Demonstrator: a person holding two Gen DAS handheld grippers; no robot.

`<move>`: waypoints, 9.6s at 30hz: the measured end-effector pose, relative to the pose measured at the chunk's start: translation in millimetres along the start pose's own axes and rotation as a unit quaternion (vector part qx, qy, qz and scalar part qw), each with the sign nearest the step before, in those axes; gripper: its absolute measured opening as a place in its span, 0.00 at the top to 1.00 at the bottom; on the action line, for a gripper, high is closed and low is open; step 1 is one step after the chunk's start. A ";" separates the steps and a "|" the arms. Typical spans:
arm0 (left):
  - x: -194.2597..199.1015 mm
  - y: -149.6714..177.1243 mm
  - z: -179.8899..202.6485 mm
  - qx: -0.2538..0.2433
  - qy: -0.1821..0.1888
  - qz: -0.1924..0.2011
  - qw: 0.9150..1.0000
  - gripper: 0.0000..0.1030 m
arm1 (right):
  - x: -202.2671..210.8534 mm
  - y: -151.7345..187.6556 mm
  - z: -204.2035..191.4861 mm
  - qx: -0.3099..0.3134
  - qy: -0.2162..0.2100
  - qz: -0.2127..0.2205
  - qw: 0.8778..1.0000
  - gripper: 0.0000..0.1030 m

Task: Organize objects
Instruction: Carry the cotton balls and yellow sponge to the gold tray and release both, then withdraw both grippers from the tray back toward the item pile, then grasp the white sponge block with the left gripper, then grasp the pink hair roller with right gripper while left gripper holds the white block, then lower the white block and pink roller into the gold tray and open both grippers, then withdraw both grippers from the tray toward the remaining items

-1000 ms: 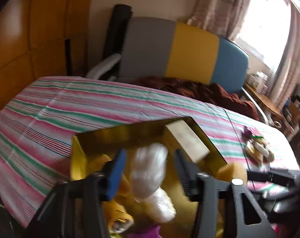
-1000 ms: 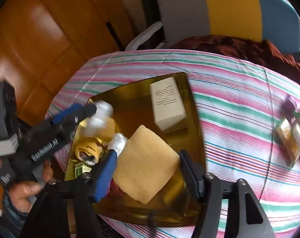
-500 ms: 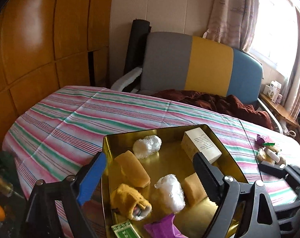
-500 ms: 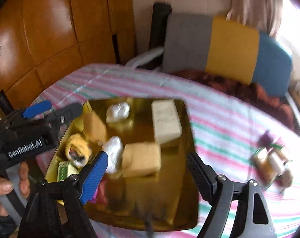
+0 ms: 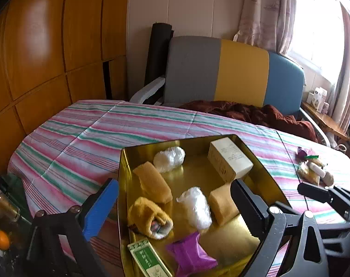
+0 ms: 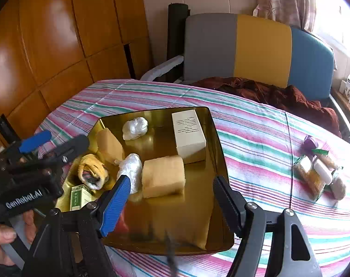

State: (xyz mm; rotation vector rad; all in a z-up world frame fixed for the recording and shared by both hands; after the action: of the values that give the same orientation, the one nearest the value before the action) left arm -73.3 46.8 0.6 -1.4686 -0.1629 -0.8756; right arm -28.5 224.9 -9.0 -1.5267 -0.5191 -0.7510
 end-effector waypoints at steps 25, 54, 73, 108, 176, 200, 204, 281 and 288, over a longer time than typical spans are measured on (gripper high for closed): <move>-3.1 21.7 21.0 -0.018 -0.005 -0.024 1.000 0.03 | 5.4 7.4 33.7 -0.024 0.081 0.031 0.996 0.19; -18.2 12.4 65.4 -0.069 0.053 -0.041 0.995 0.03 | 1.9 -7.1 233.4 -0.155 0.173 -0.013 0.973 0.19; -71.5 -23.0 235.5 -0.232 0.194 -0.070 0.951 0.03 | 16.0 41.4 378.3 -0.361 0.208 -0.008 0.909 0.19; -215.0 24.9 382.0 -0.304 0.302 -0.237 0.872 0.45 | 13.9 49.5 391.9 -0.400 0.156 -0.023 0.903 0.19; -72.7 11.8 224.7 -0.129 0.342 -0.145 0.919 0.44 | -125.5 -41.2 429.3 -0.393 0.211 -0.137 0.884 0.32; -70.8 12.5 214.7 -0.117 0.337 -0.143 0.923 0.44 | -85.0 -64.2 397.7 -0.344 0.172 -0.064 0.921 0.28; -59.5 8.4 205.4 -0.116 0.327 -0.130 0.929 0.44 | -55.3 -78.8 361.4 -0.314 0.129 -0.026 0.940 0.28; 26.1 5.5 15.5 -0.032 0.003 0.018 0.999 0.12 | -8.2 -14.0 20.5 0.021 0.062 0.011 0.998 0.23; 28.6 7.3 34.1 -0.054 0.012 0.012 0.998 0.12 | -1.0 -7.8 40.3 0.007 0.070 0.011 0.997 0.23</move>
State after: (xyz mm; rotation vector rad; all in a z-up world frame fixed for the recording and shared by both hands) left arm -35.3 64.8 16.9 -1.5563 -0.0818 -0.8936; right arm -28.6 265.7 -3.9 -1.4524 -0.4013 -0.8280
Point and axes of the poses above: each gripper's, at about its wrist camera, not at the fingertips, and x roughly against the way its jaws point, z to its right, y to its underside, the point moved 2 cm from there along -x, roughly the way its jaws point, and after that the axes turned 9 degrees about y, right-handed, at the moved point
